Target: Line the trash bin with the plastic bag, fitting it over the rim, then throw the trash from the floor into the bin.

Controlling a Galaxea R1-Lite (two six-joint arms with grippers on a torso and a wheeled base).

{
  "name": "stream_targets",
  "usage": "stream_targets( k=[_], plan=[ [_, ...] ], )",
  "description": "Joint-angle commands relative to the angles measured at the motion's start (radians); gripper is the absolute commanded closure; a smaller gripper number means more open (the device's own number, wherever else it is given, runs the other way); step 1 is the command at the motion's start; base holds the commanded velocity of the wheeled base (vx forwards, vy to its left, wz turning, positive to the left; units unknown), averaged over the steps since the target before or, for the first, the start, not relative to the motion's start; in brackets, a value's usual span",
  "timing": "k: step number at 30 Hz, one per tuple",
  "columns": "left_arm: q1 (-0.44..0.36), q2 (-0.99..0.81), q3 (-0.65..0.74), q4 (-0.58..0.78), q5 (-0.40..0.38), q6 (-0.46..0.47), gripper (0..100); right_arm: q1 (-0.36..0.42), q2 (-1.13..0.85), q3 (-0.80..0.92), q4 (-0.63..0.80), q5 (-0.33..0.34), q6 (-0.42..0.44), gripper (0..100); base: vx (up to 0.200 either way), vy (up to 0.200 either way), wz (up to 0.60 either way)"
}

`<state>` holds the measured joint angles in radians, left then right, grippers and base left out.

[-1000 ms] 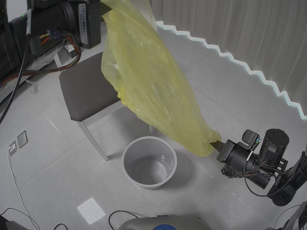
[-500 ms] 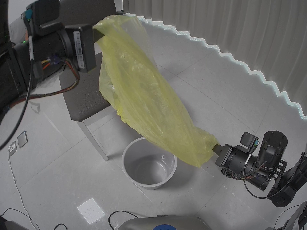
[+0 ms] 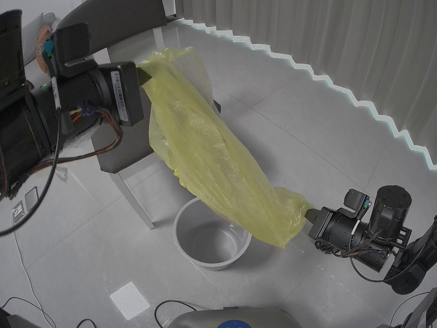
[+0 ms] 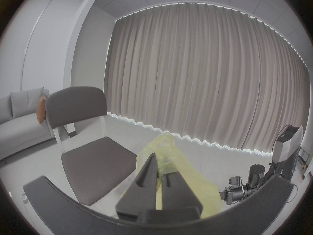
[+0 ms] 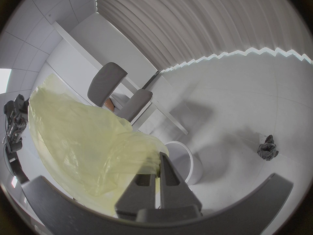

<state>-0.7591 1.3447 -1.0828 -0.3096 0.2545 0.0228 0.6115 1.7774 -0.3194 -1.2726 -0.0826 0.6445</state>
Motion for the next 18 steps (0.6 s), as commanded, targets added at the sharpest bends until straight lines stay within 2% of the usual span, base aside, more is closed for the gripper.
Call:
stream_targets(
  k=[1,8,12,14,18],
  plan=[
    [0.026,0.004,0.076,-0.056,0.002,-0.029,100,0.001,-0.038,-0.006,0.033,0.001,0.000,100,0.000,0.000,0.00],
    [0.029,0.036,0.222,-0.163,0.005,-0.119,100,0.001,-0.036,-0.015,0.090,0.001,-0.002,100,0.000,0.000,0.00],
    [0.038,0.033,0.264,-0.164,0.006,-0.158,100,0.001,-0.036,-0.047,0.128,0.014,-0.026,100,0.000,0.000,0.00],
    [0.050,0.027,0.288,-0.164,0.006,-0.179,100,0.004,-0.038,-0.086,0.183,0.015,-0.042,100,0.000,0.000,0.00],
    [0.067,0.007,0.362,-0.166,0.006,-0.224,100,0.024,-0.084,-0.188,0.384,0.021,-0.049,100,0.000,0.000,0.00]
  ],
)
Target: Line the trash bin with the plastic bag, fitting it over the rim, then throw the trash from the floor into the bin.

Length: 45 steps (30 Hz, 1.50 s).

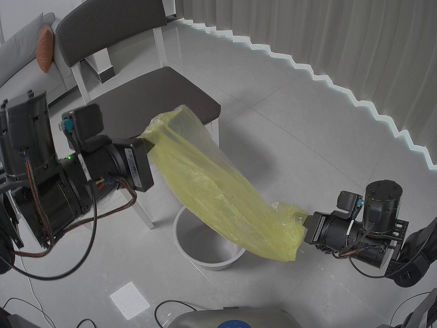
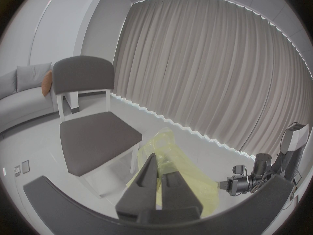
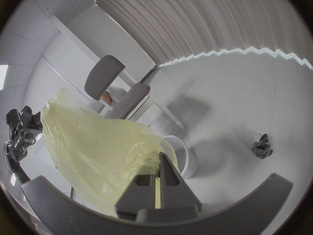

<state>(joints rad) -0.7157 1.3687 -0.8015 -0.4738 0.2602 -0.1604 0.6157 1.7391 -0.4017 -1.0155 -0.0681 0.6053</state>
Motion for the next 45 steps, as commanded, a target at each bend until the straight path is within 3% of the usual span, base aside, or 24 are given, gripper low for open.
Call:
stream_targets(
  k=[1,10,12,20,25,29,33,45],
  plan=[
    [0.029,-0.022,0.097,-0.003,-0.001,-0.054,100,0.021,-0.056,-0.129,0.178,0.016,-0.010,100,0.000,0.000,0.00],
    [0.061,-0.059,0.197,-0.011,-0.007,-0.139,100,0.041,-0.181,-0.292,0.529,0.036,-0.021,100,0.000,0.000,0.00],
    [0.085,-0.045,0.240,-0.071,-0.010,-0.143,100,0.041,-0.199,-0.338,0.637,0.034,-0.038,100,0.000,0.000,0.00],
    [0.223,0.001,0.354,-0.235,-0.088,-0.139,100,0.033,-0.173,-0.421,0.807,0.028,-0.142,100,0.000,0.000,0.00],
    [0.260,0.029,0.381,-0.264,-0.116,-0.145,100,0.030,-0.133,-0.470,0.838,0.007,-0.164,100,0.000,0.000,0.00],
    [0.303,0.084,0.415,-0.344,-0.121,-0.146,100,0.029,-0.115,-0.483,0.877,-0.021,-0.237,100,0.000,0.000,0.00],
    [0.323,0.130,0.461,-0.442,-0.130,-0.146,100,0.030,-0.081,-0.479,0.882,-0.035,-0.259,100,0.000,0.000,0.00],
    [0.331,0.210,0.513,-0.585,-0.165,-0.176,100,0.036,0.030,-0.502,0.877,-0.035,-0.322,100,0.000,0.000,0.00]
  ],
)
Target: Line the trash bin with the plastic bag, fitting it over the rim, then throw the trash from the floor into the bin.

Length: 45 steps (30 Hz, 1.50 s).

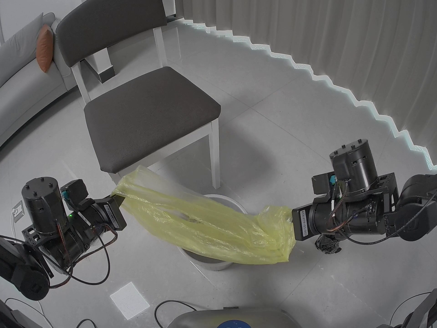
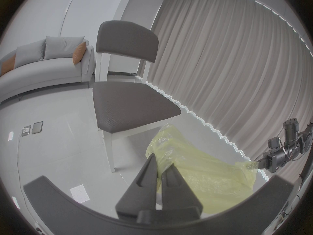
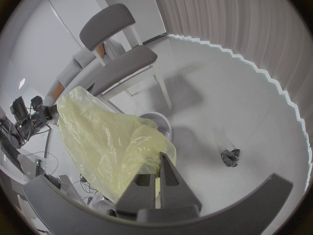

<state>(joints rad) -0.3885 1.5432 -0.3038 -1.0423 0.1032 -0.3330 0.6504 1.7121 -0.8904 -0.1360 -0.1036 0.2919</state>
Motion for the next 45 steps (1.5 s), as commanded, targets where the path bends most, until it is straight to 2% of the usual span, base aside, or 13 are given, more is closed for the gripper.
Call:
stream_targets(
  k=[1,8,12,17,25,27,31,40,45],
  plan=[
    [0.005,0.035,0.015,-0.019,-0.011,-0.003,100,0.002,0.061,-0.016,-0.002,0.001,-0.008,100,0.000,0.000,0.00],
    [0.033,0.043,0.015,-0.027,-0.051,-0.014,100,0.003,0.147,-0.064,-0.008,0.002,-0.010,100,0.000,0.000,0.00],
    [0.046,0.064,0.009,-0.028,-0.100,-0.060,100,0.008,0.170,-0.090,-0.008,0.002,-0.011,100,0.000,0.000,0.00],
    [0.043,0.137,0.002,-0.038,-0.117,-0.106,100,0.005,0.198,-0.101,-0.010,0.002,-0.008,100,0.000,0.000,0.00],
    [0.043,0.314,0.043,-0.268,-0.112,-0.106,100,0.002,0.261,-0.130,-0.010,0.002,-0.010,100,0.000,0.000,0.00],
    [0.045,0.394,0.060,-0.386,-0.111,-0.104,100,0.002,0.277,-0.150,-0.010,0.002,-0.011,100,0.000,0.000,0.00],
    [0.045,0.476,0.092,-0.518,-0.108,-0.098,100,0.002,0.311,-0.188,-0.008,0.007,-0.019,100,0.000,0.000,0.00],
    [0.060,0.449,0.100,-0.524,-0.115,-0.097,100,0.008,0.388,-0.263,-0.005,0.013,-0.025,100,0.000,0.000,0.00],
    [0.106,0.425,0.098,-0.524,-0.125,-0.097,100,0.011,0.428,-0.312,-0.001,0.013,-0.025,100,0.000,0.000,0.00]
  ],
)
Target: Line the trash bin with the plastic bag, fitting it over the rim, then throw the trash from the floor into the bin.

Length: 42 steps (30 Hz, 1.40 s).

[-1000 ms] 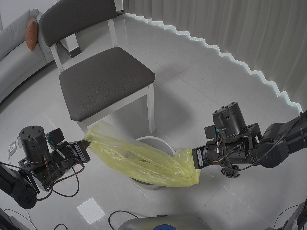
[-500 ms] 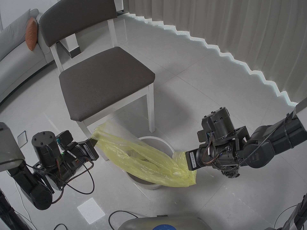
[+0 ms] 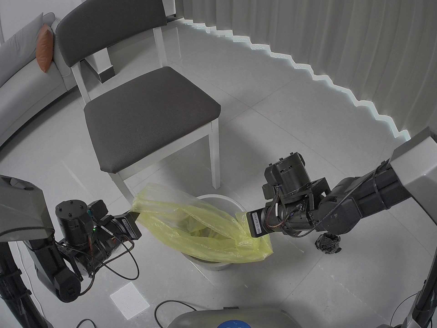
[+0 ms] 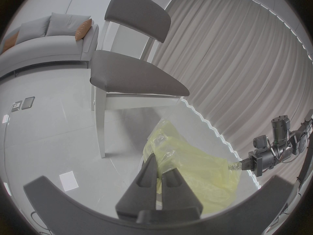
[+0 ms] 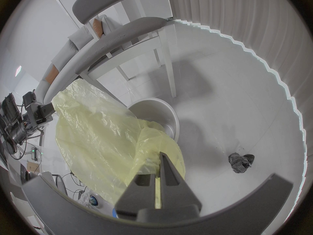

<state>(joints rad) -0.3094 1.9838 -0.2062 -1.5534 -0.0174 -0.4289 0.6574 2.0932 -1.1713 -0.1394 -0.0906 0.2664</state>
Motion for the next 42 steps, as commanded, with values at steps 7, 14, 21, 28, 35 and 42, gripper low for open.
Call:
stream_targets(
  k=[7,14,21,28,35,42],
  plan=[
    [0.062,-0.023,0.001,-0.013,-0.036,-0.001,100,0.019,0.084,-0.074,0.004,0.002,-0.001,100,0.000,0.000,0.00],
    [0.035,0.009,-0.006,-0.013,-0.038,-0.011,100,0.013,0.103,-0.080,0.004,0.002,-0.001,100,0.000,0.000,0.00],
    [-0.085,0.086,-0.035,-0.014,-0.022,-0.094,100,-0.052,0.111,-0.074,0.003,0.003,-0.003,100,0.000,0.000,0.00],
    [-0.103,0.125,-0.036,-0.014,-0.022,-0.103,100,-0.124,0.156,-0.074,-0.005,0.040,-0.022,100,0.000,0.000,0.00],
    [-0.096,0.133,-0.038,-0.014,-0.026,-0.117,100,-0.119,0.160,-0.064,0.000,0.040,-0.021,100,0.000,0.000,0.00],
    [-0.079,0.176,-0.021,-0.014,-0.029,-0.105,100,-0.070,0.157,-0.021,0.003,0.038,-0.016,100,0.000,0.000,0.00]
  ],
)
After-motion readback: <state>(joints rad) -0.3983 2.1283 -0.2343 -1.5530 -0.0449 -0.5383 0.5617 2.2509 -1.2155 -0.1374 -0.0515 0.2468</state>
